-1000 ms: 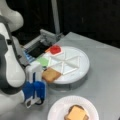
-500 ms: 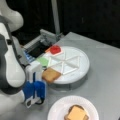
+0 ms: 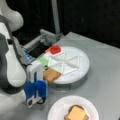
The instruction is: Ingredient selection for cheeseburger or sandwich
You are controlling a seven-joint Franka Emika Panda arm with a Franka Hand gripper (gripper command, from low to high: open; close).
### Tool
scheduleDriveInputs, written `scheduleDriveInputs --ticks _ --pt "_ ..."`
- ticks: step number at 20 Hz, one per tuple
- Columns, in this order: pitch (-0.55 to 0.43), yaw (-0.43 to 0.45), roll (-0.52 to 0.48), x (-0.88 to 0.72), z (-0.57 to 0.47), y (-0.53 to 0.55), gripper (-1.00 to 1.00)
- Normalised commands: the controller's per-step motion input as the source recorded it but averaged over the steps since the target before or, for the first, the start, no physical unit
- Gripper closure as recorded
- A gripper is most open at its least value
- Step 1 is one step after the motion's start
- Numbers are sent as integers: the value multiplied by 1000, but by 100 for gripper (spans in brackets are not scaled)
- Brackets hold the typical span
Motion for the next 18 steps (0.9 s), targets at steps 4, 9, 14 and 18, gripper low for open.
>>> scheduleDriveInputs --ticks 4,9,14,18 --pt "38 -68 132 122 30 33 100" --pt "39 -61 123 132 49 24 100" --pt "44 -54 116 139 72 4 100" --pt "51 -47 114 133 88 -17 100"
